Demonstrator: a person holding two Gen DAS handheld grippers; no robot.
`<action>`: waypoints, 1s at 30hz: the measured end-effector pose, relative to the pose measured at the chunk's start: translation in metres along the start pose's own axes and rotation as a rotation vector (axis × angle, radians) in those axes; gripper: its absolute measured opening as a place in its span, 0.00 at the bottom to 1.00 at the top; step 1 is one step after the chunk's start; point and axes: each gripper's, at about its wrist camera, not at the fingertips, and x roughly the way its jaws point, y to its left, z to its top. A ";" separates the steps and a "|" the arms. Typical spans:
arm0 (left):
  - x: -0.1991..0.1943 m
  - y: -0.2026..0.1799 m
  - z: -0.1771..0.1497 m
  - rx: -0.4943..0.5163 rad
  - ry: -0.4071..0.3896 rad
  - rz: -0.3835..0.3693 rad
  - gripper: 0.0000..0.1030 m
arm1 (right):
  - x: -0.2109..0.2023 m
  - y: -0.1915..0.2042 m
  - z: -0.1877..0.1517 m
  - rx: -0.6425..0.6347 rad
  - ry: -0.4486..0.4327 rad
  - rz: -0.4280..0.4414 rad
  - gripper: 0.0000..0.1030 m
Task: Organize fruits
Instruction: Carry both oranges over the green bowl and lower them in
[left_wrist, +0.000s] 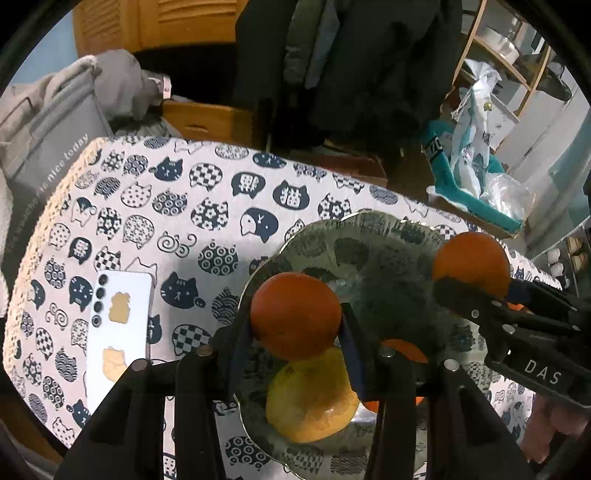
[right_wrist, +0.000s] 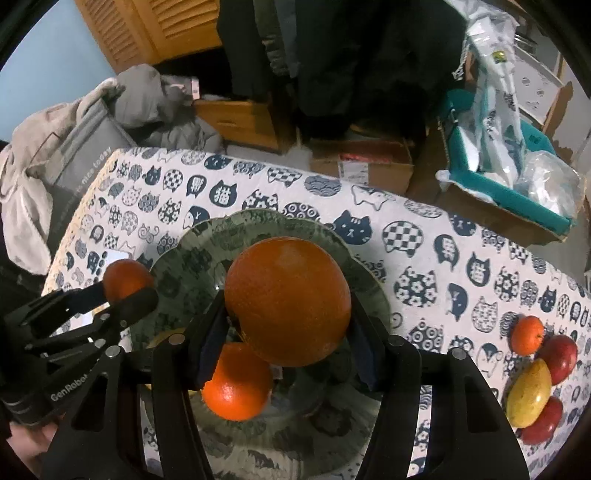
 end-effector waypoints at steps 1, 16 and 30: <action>0.003 0.001 -0.001 0.001 0.008 0.001 0.45 | 0.003 0.001 0.000 -0.002 0.006 0.000 0.59; 0.037 0.002 -0.008 -0.023 0.105 -0.023 0.45 | 0.022 -0.003 -0.004 0.011 0.043 -0.002 0.59; 0.035 0.002 -0.008 -0.012 0.104 -0.007 0.67 | 0.034 -0.005 -0.003 0.033 0.079 0.017 0.59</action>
